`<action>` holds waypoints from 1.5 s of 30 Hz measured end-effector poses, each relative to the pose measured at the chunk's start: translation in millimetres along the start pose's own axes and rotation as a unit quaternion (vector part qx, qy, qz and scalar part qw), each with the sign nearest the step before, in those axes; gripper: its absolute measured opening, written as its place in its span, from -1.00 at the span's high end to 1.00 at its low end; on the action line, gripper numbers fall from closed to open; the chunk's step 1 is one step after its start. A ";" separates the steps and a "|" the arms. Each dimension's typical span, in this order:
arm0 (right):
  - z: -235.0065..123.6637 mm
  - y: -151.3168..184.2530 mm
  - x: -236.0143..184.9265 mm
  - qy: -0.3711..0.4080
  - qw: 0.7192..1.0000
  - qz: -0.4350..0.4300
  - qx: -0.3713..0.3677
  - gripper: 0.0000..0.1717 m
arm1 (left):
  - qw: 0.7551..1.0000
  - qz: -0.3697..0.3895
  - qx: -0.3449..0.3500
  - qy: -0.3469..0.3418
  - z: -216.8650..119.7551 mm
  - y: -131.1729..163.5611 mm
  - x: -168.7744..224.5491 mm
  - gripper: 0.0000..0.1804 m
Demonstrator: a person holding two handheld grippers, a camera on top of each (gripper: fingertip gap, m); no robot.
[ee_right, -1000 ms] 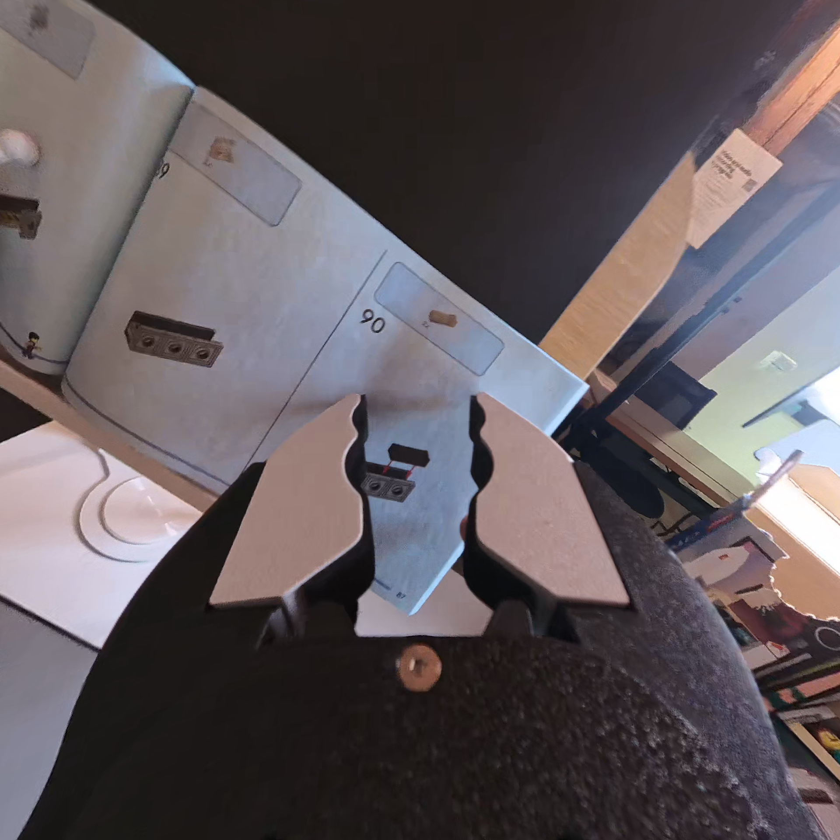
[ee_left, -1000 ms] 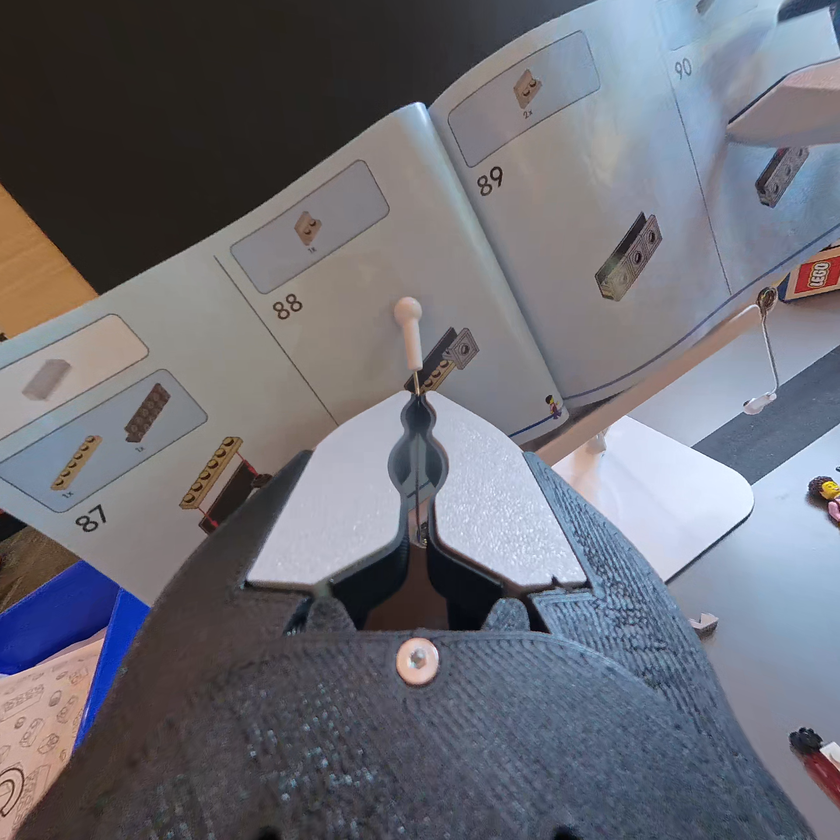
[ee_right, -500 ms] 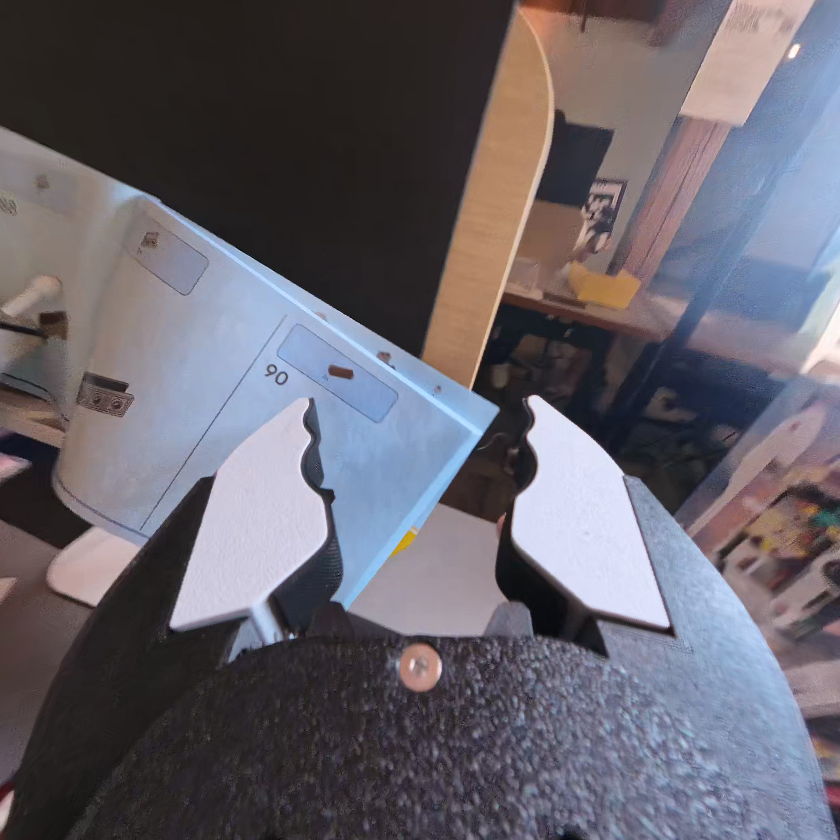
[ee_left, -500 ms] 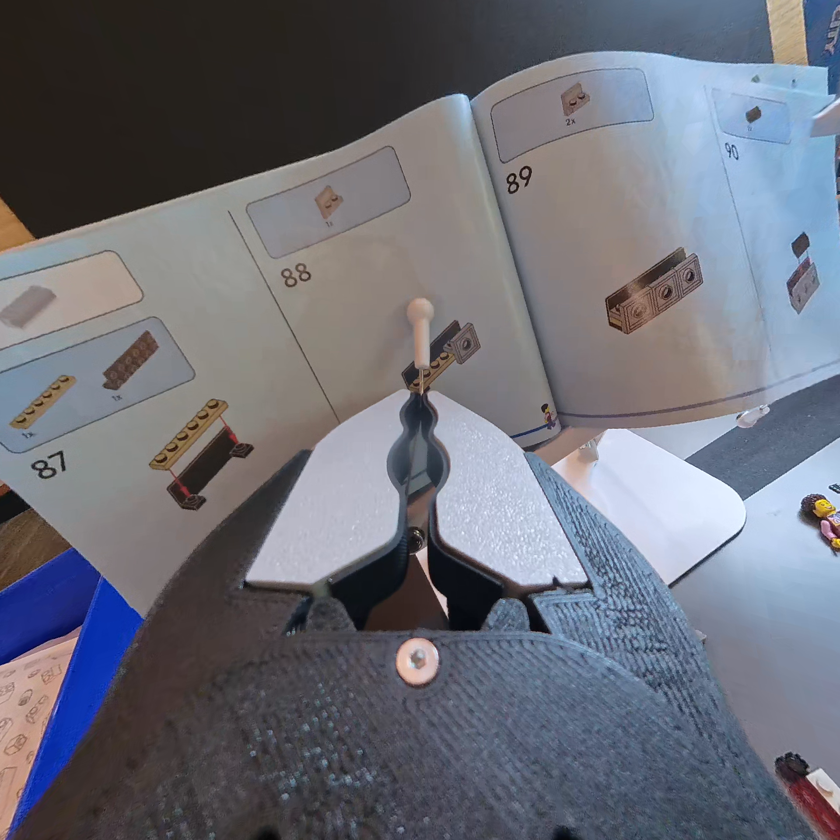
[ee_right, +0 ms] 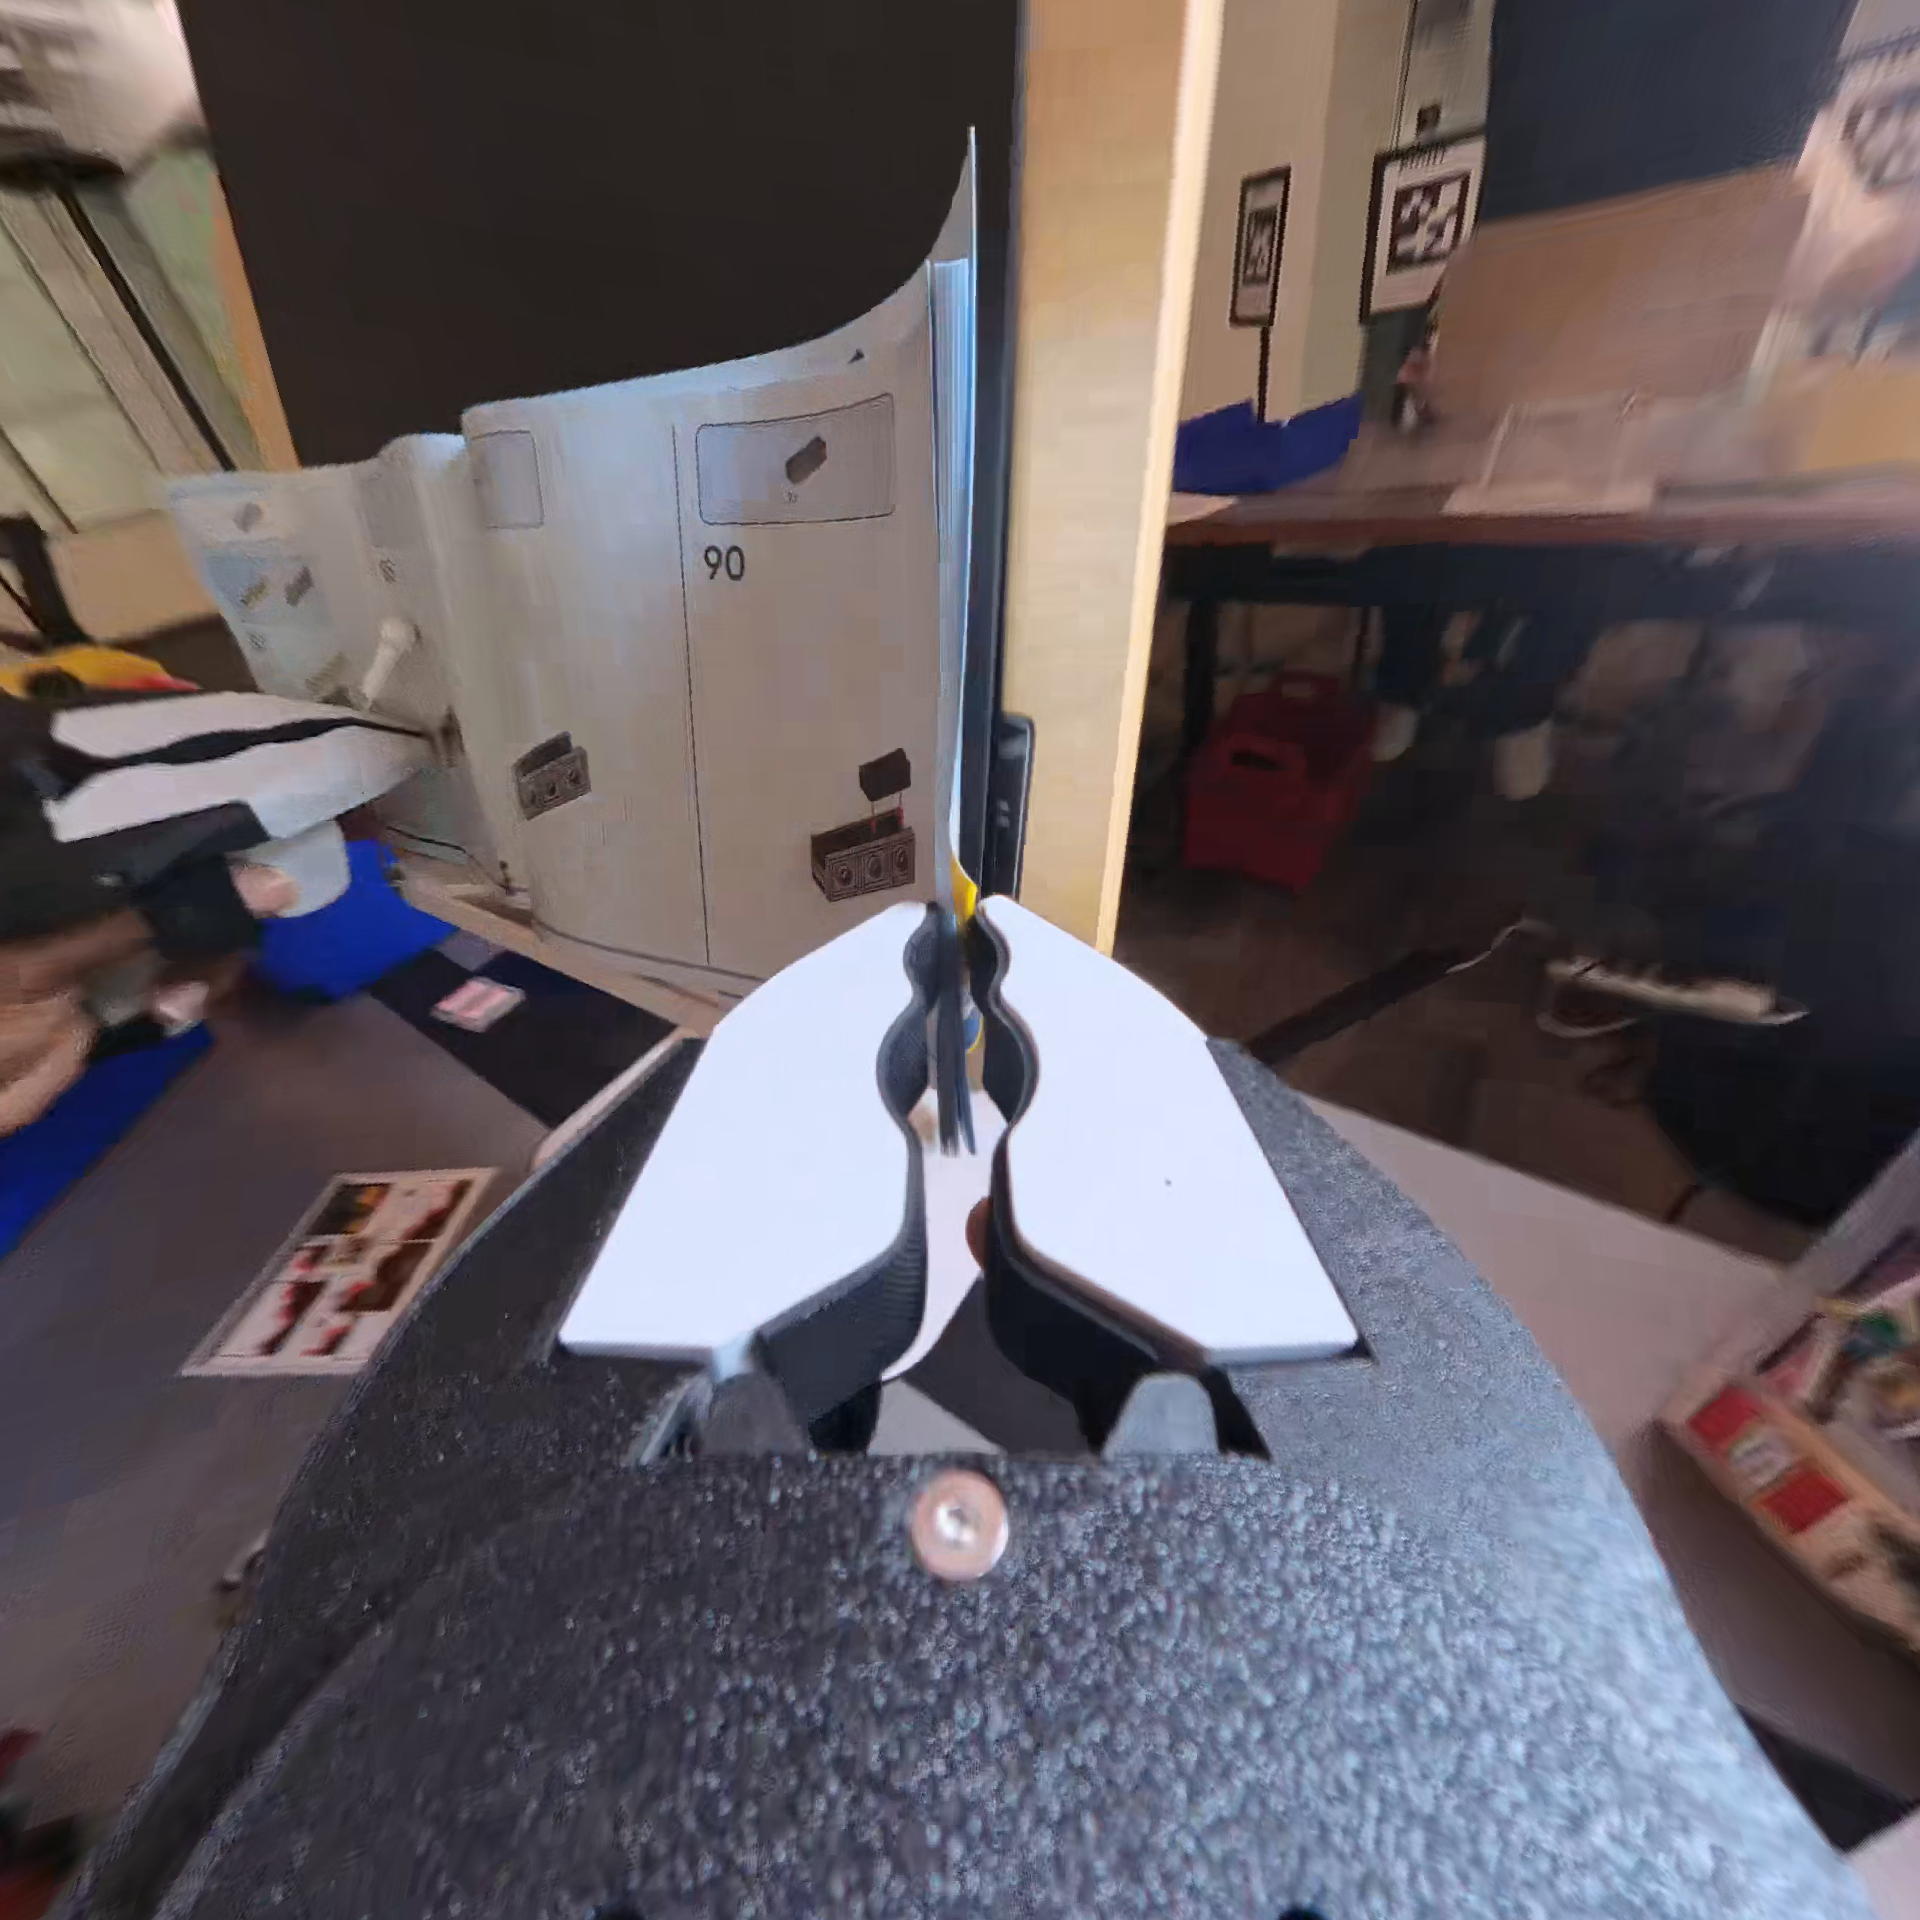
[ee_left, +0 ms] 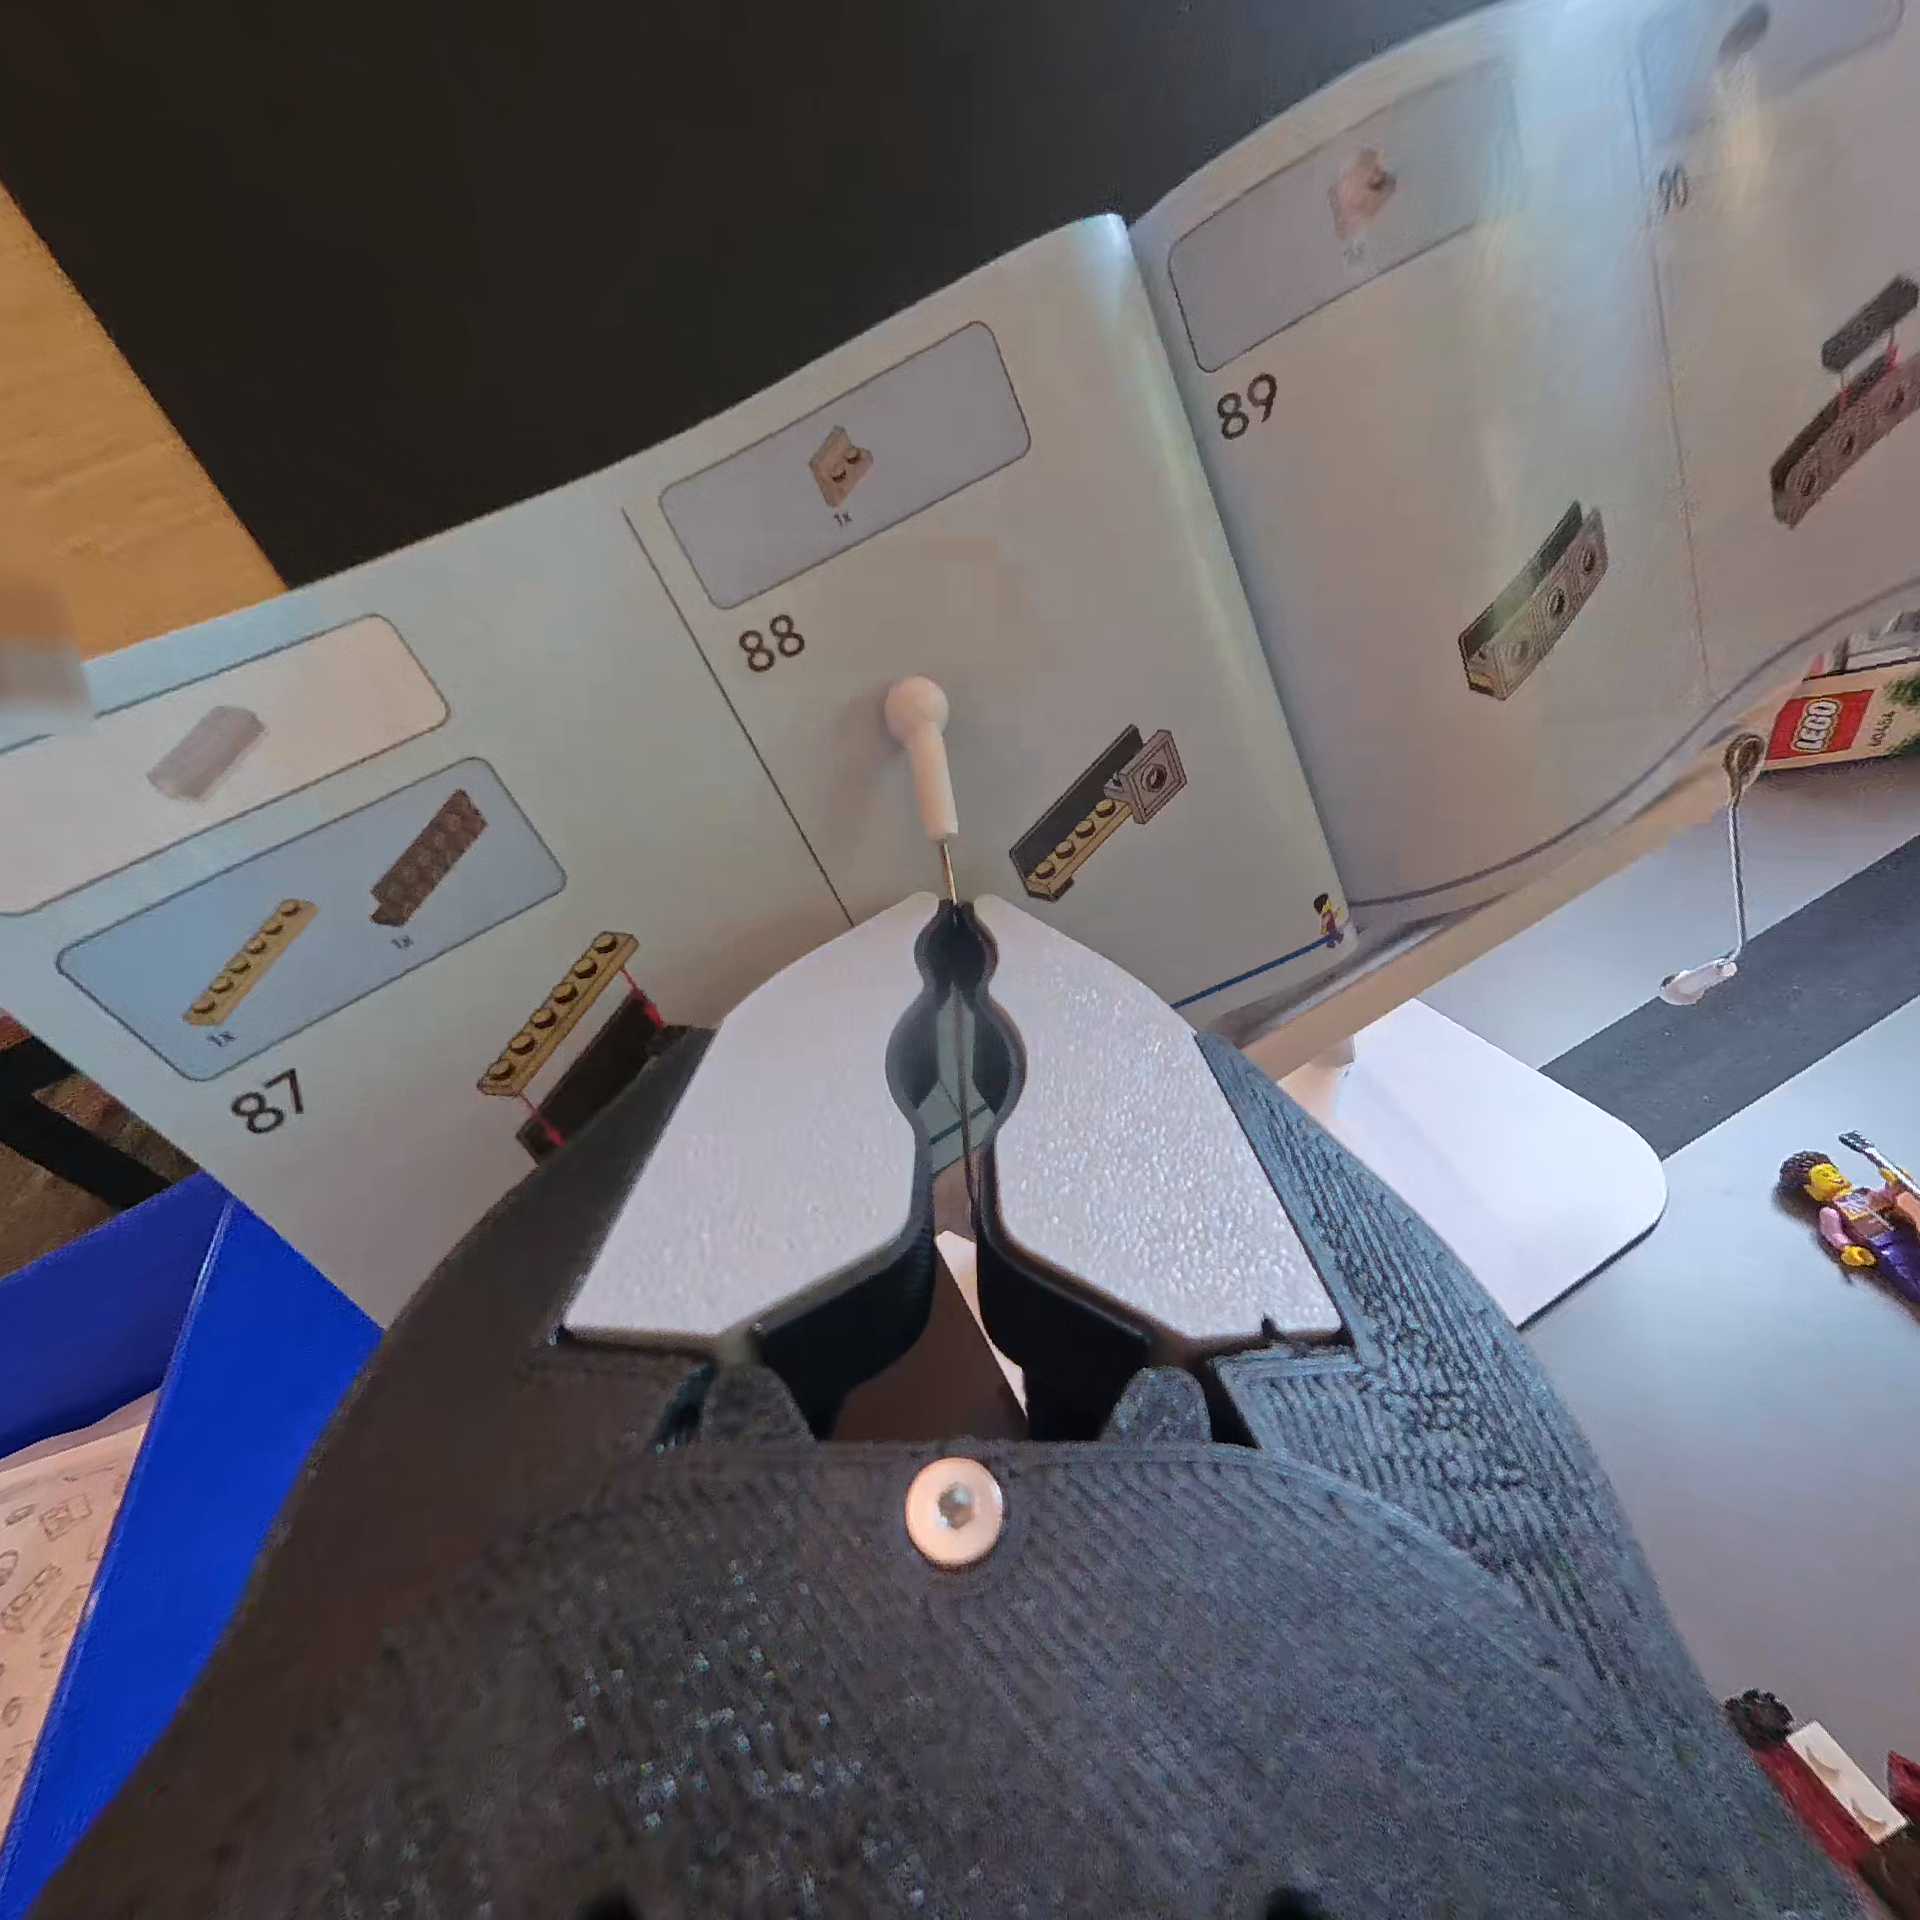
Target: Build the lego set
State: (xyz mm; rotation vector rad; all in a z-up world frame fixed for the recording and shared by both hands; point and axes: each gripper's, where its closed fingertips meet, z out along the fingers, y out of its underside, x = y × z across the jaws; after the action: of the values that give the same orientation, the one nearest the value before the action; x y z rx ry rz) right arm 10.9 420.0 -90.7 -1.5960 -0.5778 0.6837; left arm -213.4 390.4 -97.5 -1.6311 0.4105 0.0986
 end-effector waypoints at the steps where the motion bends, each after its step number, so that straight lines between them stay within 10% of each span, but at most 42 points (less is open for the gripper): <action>1: 3.3 -9.3 0.1 0.018 0.999 -0.052 -0.003 0.94 | 1.000 0.005 -0.003 -0.006 -0.2 -0.1 -0.5 0.99; 12: 14.3 9.2 19.6 0.125 0.979 -0.159 0.019 0.77 | 0.996 0.074 0.024 -0.051 -18.2 -14.3 -1.4 0.98; 21: 15.0 10.0 23.6 0.109 0.987 -0.117 0.022 0.71 | 0.988 0.131 0.037 0.066 5.9 -46.2 95.9 1.00; 33: 29.2 4.0 19.3 -0.029 0.998 -0.042 -0.026 0.31 | 0.987 0.133 -0.041 0.078 40.4 -37.1 98.8 1.00; 45: 42.5 6.6 5.3 -0.192 0.969 0.126 -0.090 0.59 | 0.978 0.187 -0.069 0.056 45.1 -33.3 102.3 1.00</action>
State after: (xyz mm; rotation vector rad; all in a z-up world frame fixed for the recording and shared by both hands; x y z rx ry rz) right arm -15.9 452.5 -101.2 -1.7340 -0.7413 1.1757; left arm -99.5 415.2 -102.2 -1.6844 0.8108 0.3242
